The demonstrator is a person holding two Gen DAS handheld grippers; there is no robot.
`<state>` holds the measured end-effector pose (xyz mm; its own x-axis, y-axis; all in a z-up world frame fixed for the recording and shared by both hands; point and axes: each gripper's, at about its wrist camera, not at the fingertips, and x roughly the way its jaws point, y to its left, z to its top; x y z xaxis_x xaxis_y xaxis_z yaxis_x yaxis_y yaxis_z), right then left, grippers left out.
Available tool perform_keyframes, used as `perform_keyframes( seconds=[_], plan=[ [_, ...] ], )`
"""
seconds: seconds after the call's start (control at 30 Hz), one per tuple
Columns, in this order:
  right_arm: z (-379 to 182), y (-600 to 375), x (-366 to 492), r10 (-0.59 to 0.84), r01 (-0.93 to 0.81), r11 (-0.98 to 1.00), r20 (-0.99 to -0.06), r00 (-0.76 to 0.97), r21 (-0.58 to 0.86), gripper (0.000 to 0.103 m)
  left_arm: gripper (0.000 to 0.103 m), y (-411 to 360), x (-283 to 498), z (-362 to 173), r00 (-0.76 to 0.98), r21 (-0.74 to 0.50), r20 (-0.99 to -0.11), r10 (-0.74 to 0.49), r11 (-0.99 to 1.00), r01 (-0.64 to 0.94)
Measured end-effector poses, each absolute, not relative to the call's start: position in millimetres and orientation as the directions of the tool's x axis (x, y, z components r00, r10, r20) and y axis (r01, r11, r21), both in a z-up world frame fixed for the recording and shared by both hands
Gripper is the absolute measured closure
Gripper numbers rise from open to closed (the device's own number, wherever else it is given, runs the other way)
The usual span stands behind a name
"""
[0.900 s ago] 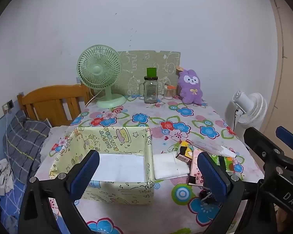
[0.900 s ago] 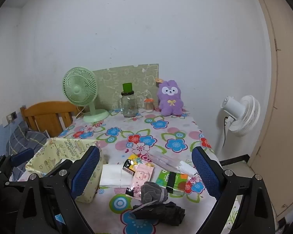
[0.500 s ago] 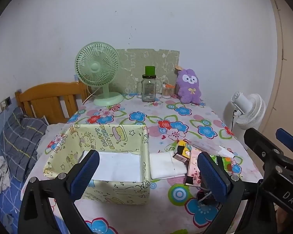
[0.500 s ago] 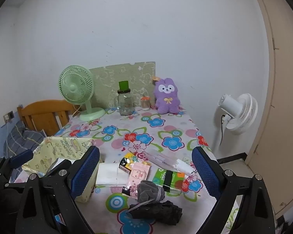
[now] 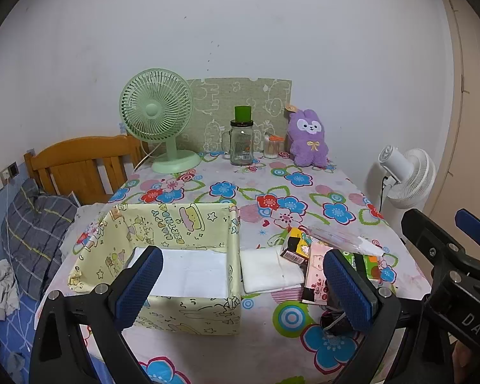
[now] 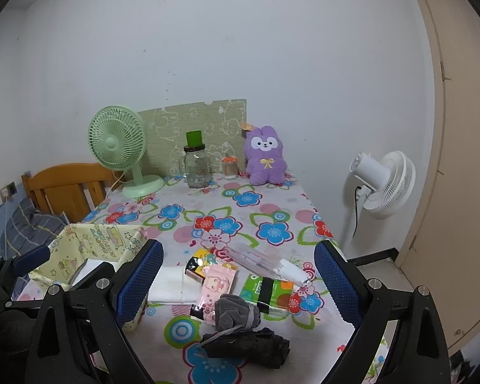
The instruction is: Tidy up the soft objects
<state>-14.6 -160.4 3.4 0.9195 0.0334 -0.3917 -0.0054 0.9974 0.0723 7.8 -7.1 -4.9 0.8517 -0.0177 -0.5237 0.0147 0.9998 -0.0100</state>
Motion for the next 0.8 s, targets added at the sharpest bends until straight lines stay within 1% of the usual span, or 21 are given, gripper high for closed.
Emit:
perform_keyframes(
  seconds=[0.8],
  plan=[
    [0.5, -158.7, -14.2, 0.031, -0.003, 0.997, -0.399, 0.917, 0.071, 0.006, 0.002, -10.2, 4.1, -8.1, 0.853, -0.008, -0.521, -0.022, 1.000, 0.021]
  ],
)
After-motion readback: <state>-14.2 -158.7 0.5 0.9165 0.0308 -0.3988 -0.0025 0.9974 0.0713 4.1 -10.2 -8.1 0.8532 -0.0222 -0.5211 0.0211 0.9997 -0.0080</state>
